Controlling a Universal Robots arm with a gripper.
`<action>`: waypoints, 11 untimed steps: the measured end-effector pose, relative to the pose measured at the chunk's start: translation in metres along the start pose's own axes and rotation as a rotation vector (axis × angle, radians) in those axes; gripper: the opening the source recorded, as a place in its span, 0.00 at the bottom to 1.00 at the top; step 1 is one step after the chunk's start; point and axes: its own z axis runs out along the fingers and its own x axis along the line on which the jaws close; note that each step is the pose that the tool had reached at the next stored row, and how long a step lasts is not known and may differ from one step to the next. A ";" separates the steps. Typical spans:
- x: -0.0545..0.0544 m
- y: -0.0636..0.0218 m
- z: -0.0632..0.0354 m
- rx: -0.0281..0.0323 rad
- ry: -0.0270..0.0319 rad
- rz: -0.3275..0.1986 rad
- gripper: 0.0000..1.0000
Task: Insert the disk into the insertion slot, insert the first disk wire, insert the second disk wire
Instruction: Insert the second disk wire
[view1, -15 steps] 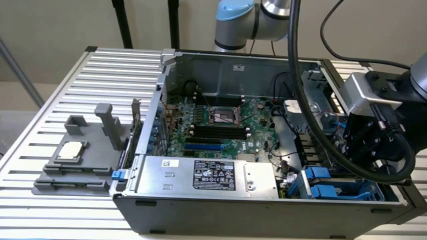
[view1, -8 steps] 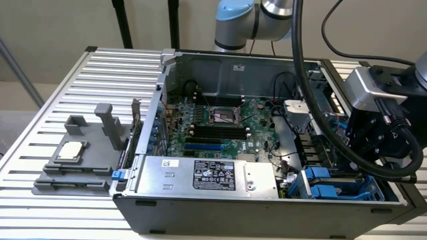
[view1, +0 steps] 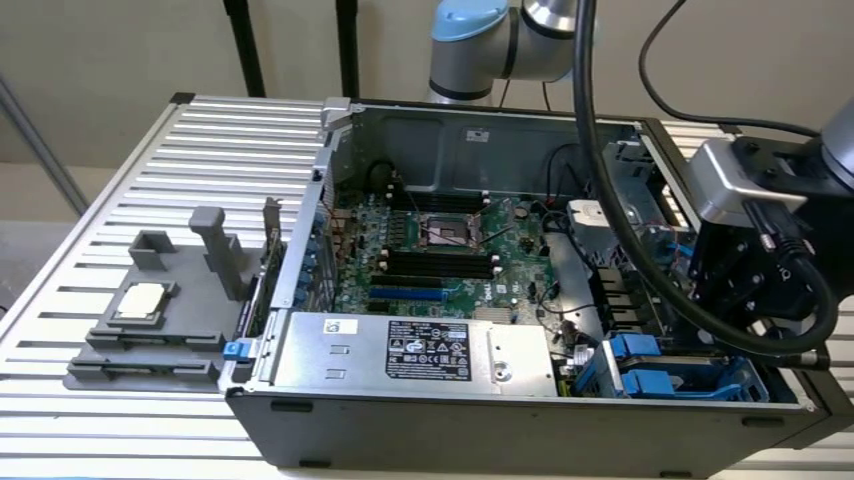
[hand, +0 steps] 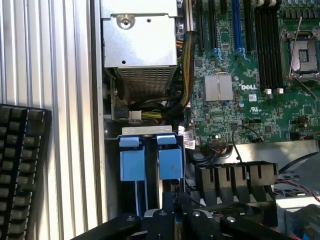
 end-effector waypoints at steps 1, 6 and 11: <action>-0.001 0.0000 0.0003 0.0000 0.0005 0.000 0.16; -0.002 0.0000 0.0029 0.0001 0.0020 0.000 0.16; -0.003 0.0000 0.0045 0.0002 0.0034 0.000 0.16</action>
